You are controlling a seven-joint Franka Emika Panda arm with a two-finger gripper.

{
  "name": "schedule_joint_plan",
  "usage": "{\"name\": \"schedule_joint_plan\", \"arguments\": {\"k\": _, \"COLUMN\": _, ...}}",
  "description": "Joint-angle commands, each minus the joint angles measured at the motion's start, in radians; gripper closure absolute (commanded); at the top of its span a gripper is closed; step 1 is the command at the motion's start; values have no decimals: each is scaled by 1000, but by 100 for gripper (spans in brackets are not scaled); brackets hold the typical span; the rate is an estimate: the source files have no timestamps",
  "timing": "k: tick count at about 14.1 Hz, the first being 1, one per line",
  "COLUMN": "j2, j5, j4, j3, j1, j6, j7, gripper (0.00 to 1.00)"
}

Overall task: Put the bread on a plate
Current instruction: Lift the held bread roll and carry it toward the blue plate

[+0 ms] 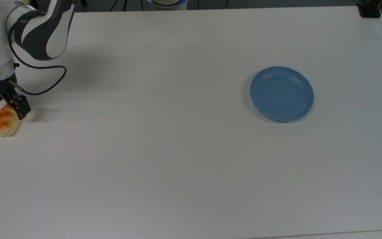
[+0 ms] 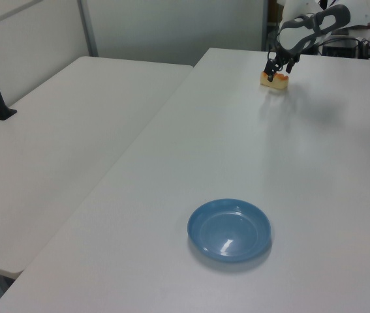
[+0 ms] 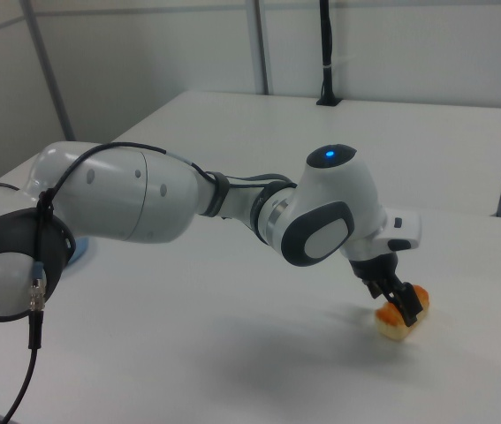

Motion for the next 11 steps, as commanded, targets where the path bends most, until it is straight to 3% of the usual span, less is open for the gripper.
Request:
{"name": "schedule_joint_plan", "arguments": {"k": 1, "j2": 6, "j5": -28, "j4": 8, "j3": 11, "j1": -6, "j6": 13, "j7": -3, "gripper": 25}}
{"name": "schedule_joint_plan", "arguments": {"k": 5, "j2": 7, "j5": -57, "j4": 3, "j3": 11, "j1": -6, "j6": 13, "j7": -3, "gripper": 62}}
{"name": "schedule_joint_plan", "arguments": {"k": 7, "j2": 6, "j5": -69, "j4": 3, "j3": 11, "j1": -6, "j6": 13, "j7": -5, "gripper": 75}}
{"name": "schedule_joint_plan", "arguments": {"k": 11, "j2": -48, "j5": -66, "j4": 0, "j3": 12, "j1": -3, "j6": -3, "j7": -34, "gripper": 84}}
